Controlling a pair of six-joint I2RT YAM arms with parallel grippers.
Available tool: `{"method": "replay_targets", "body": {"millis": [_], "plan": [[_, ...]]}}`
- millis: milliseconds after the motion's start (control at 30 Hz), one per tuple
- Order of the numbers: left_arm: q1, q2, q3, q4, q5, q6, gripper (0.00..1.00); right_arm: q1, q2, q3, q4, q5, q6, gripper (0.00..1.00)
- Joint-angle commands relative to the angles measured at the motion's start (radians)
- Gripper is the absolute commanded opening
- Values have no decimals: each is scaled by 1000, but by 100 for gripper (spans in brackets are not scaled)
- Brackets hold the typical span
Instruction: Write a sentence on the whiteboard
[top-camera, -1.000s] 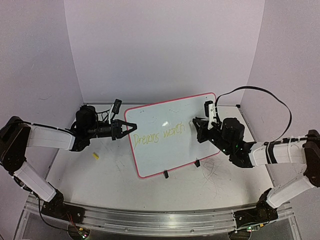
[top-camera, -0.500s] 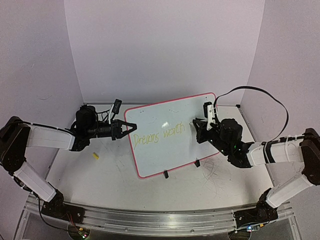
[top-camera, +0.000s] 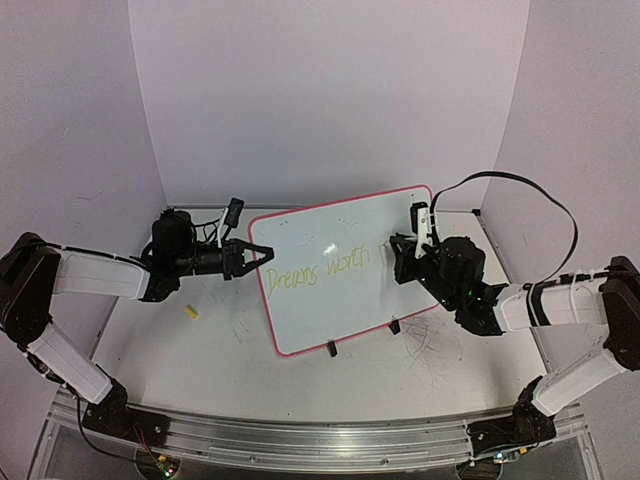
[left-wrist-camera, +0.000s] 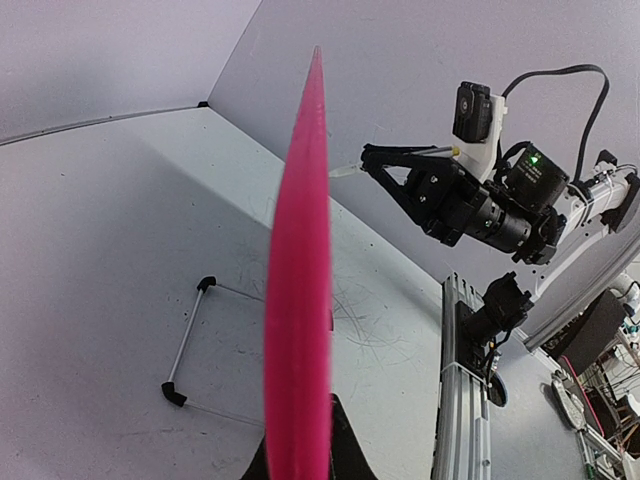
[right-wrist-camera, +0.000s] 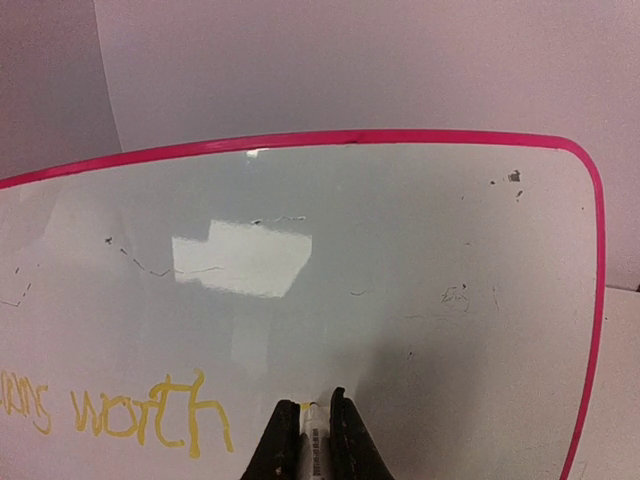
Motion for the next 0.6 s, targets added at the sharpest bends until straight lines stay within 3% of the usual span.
{"method": "replay_targets", "body": {"millis": [0, 567], "plan": [[12, -2, 8, -82, -42, 137, 0, 0, 1, 20, 12, 40, 4, 0], [12, -11, 7, -88, -43, 140, 0, 0, -26, -19, -17, 16, 34, 0]]}}
